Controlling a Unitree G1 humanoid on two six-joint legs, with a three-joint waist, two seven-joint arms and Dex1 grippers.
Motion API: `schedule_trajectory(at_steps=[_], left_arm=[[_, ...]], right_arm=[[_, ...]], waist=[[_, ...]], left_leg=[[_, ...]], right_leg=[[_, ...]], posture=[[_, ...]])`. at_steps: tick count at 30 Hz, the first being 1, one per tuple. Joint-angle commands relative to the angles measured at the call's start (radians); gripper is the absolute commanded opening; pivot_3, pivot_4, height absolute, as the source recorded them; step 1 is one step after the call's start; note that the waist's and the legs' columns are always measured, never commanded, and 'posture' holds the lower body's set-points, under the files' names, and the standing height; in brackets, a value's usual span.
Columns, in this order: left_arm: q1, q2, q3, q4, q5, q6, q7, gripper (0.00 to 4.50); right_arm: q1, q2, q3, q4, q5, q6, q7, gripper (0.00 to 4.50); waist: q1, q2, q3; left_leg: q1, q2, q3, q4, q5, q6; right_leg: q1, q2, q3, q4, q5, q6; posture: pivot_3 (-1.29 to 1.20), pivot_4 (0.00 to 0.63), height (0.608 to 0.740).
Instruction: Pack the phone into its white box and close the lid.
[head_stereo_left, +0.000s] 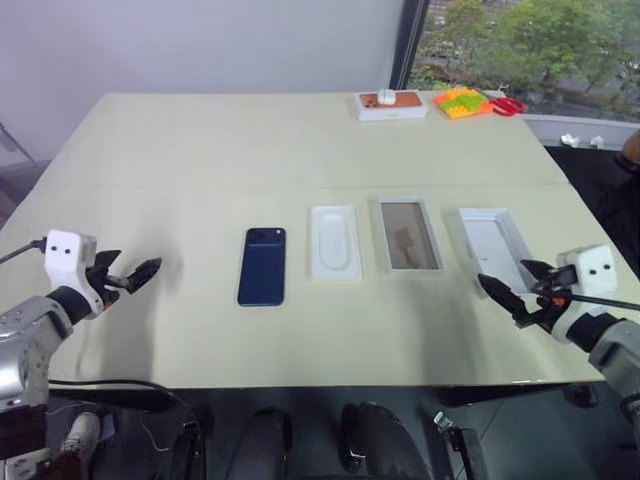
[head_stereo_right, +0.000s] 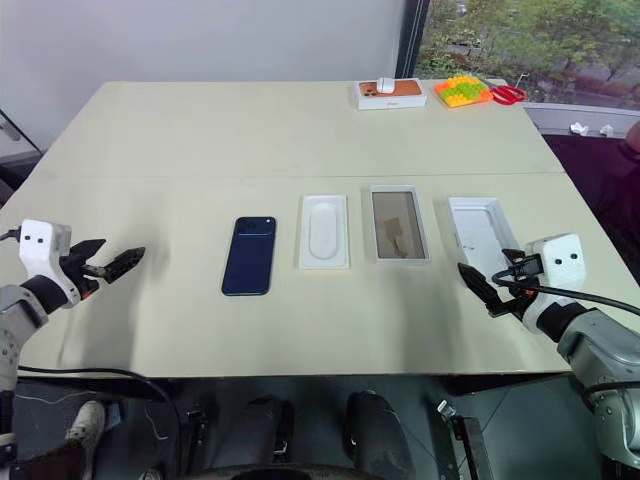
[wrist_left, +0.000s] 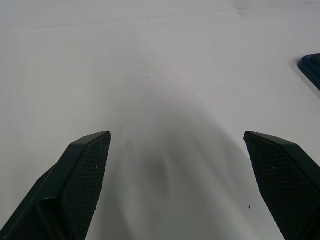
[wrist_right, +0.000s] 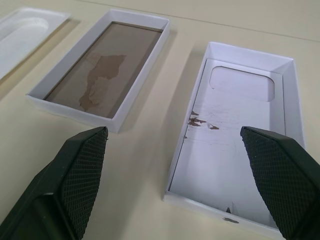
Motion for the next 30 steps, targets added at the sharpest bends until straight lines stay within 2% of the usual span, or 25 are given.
schedule_trajectory(at_steps=[1, 10, 21, 26, 30], left_arm=[[-0.025, 0.007, 0.001, -0.019, -0.004, -0.01, 0.003, 4.47], [-0.095, -0.006, -0.05, -0.005, -0.004, 0.0, -0.002, 4.47], [-0.187, -0.086, -0.165, -0.196, -0.113, 0.177, 0.01, 4.47], [-0.347, -0.182, -0.194, -0.246, -0.244, 0.418, 0.122, 4.47], [-0.486, -0.335, -0.205, -0.241, -0.317, 0.664, 0.29, 4.47]], right_arm=[[-0.007, 0.009, -0.009, -0.032, 0.004, -0.018, -0.01, 4.45], [-0.017, 0.015, 0.004, -0.067, -0.001, -0.014, -0.037, 4.45], [-0.077, 0.008, 0.094, -0.125, 0.019, 0.003, -0.031, 4.45], [-0.145, 0.001, 0.192, -0.135, -0.001, -0.002, -0.031, 4.45], [-0.196, -0.029, 0.287, -0.175, -0.036, -0.004, -0.016, 4.45]], waist=[[0.0, 0.0, 0.0], [0.0, 0.0, 0.0], [-0.001, 0.0, 0.0], [0.001, 0.0, 0.0], [0.0, -0.001, 0.0]], left_leg=[[0.0, 0.0, 0.0, 0.0, 0.0, 0.0], [0.0, 0.0, 0.0, 0.0, 0.0, 0.0], [0.0, 0.0, 0.0, 0.0, 0.0, 0.0], [0.0, -0.001, 0.0, 0.001, 0.0, 0.0], [-0.001, -0.002, -0.001, 0.001, 0.0, 0.0]], right_leg=[[0.0, 0.0, 0.0, 0.0, 0.0, 0.0], [0.0, 0.0, 0.0, 0.0, 0.0, 0.0], [0.0, 0.0, 0.0, 0.001, 0.0, 0.0], [0.0, 0.0, 0.0, 0.001, 0.0, 0.0], [0.001, -0.001, 0.0, 0.001, 0.0, 0.001]], posture=[[0.0, 0.15, 0.74], [0.0, 0.15, 0.74], [0.0, 0.15, 0.74], [0.0, 0.15, 0.74], [0.0, 0.15, 0.74]])
